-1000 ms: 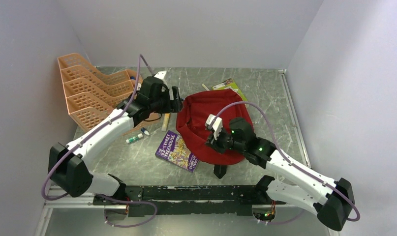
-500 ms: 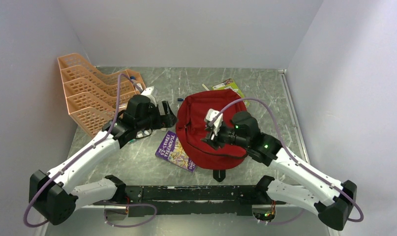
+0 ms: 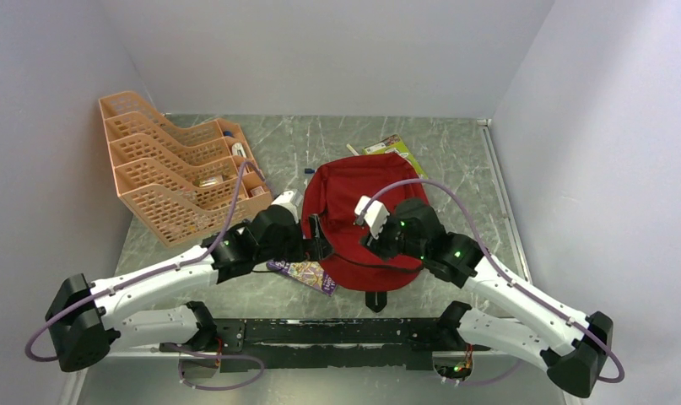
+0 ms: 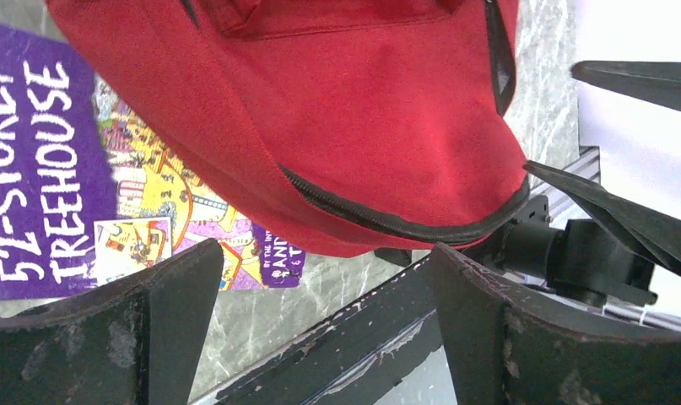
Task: Pack the student bag
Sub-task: Adjust the student bag at the center of the board.
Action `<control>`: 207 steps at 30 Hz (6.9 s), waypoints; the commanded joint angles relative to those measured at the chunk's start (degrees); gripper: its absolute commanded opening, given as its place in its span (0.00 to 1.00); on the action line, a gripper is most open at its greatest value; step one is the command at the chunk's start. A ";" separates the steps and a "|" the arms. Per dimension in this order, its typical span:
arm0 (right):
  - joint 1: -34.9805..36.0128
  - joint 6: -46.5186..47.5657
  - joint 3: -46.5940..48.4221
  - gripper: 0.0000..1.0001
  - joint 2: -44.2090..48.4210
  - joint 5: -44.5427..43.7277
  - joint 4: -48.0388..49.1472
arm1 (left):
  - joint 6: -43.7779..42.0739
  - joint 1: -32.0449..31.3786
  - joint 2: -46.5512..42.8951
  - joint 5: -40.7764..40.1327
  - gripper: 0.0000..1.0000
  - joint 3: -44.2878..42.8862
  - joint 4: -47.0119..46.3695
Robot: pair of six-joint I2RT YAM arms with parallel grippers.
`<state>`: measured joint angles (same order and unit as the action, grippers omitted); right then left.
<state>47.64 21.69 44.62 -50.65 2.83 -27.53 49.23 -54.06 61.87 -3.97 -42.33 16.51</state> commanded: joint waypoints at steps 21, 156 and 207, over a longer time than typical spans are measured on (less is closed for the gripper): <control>0.26 5.13 -1.99 0.52 1.12 11.05 -2.38 | 8.40 -2.93 3.90 -7.06 0.62 7.99 -6.95; 2.47 11.77 34.68 0.00 -4.47 -42.45 18.55 | -32.17 10.51 48.83 5.16 0.05 -64.96 7.48; -17.05 -45.07 1.16 0.00 4.81 -32.22 3.43 | -44.86 15.41 48.97 -5.36 0.76 -45.66 12.06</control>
<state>30.94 -27.97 41.47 -47.00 -32.67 -30.48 4.91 -38.92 109.25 -12.12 -88.20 28.69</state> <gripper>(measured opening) 0.029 0.771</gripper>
